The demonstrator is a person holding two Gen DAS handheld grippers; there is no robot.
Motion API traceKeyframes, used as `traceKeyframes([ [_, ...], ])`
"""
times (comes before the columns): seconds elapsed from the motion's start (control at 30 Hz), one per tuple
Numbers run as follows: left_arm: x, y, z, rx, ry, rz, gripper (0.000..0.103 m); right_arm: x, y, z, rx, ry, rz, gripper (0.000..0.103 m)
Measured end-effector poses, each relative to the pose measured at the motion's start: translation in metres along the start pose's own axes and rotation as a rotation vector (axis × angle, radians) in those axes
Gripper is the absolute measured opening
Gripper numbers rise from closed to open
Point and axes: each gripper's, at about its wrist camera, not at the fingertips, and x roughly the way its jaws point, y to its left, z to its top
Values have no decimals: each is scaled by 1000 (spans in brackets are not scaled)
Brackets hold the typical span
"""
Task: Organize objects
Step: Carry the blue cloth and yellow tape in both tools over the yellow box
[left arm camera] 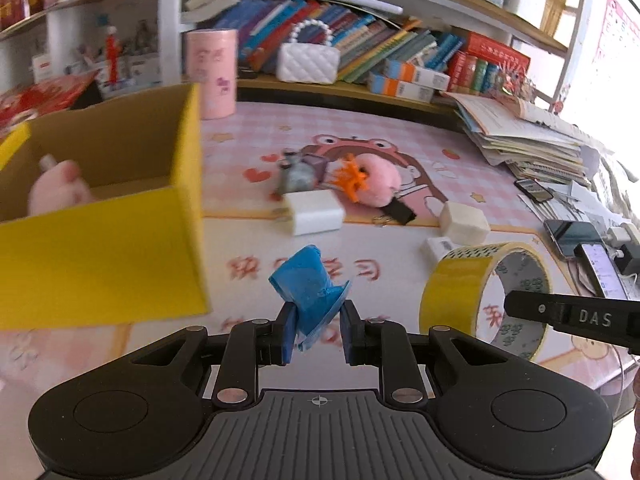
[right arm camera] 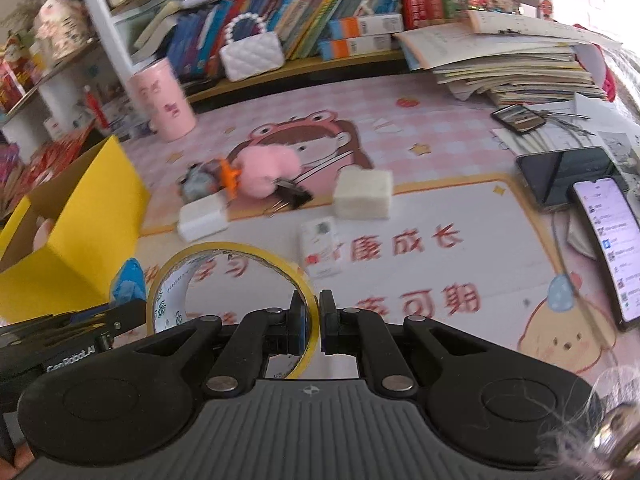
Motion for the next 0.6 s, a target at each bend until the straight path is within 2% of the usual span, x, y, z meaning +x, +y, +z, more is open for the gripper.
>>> traceKeyframes([
  [0.6,-106,118,-57,-118,-63,123,21,-25,147,-65,-192,63,146,7],
])
